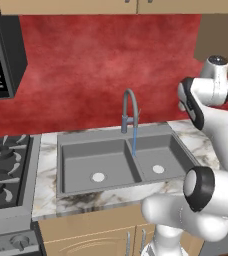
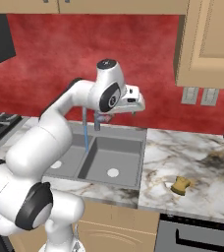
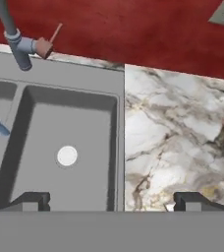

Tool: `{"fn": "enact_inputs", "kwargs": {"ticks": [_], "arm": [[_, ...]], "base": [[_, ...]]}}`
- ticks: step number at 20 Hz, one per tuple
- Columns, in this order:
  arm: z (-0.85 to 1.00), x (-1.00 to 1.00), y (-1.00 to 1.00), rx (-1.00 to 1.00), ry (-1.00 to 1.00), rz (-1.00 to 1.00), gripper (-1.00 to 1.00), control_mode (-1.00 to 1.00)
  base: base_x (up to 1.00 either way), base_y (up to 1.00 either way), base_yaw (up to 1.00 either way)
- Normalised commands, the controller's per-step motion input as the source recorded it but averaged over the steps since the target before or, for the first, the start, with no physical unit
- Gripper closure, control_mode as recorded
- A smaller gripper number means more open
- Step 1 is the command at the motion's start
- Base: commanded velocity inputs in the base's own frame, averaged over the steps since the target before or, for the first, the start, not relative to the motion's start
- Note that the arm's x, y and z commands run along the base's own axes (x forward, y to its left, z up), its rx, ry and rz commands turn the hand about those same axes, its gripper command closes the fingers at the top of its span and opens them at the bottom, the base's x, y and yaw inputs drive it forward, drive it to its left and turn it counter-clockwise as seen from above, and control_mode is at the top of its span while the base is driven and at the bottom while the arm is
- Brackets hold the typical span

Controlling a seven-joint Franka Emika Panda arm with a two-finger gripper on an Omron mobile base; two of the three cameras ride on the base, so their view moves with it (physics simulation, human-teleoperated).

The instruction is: Soak the sponge with water for a few seconds and then drop it inside the sink.

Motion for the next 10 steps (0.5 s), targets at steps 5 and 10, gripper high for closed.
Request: {"fn": "enact_inputs", "kwargs": {"ticks": [5,10], "arm": [[-0.18,-0.45,-0.22,0.04,0.05,-0.4,-1.0,-1.0],[-0.29,-0.52,-0.18,0.04,0.01,-0.42,-1.0,-1.0]], "base": [[0.0,0.0,0.0],[0.0,0.0,0.0]]}}
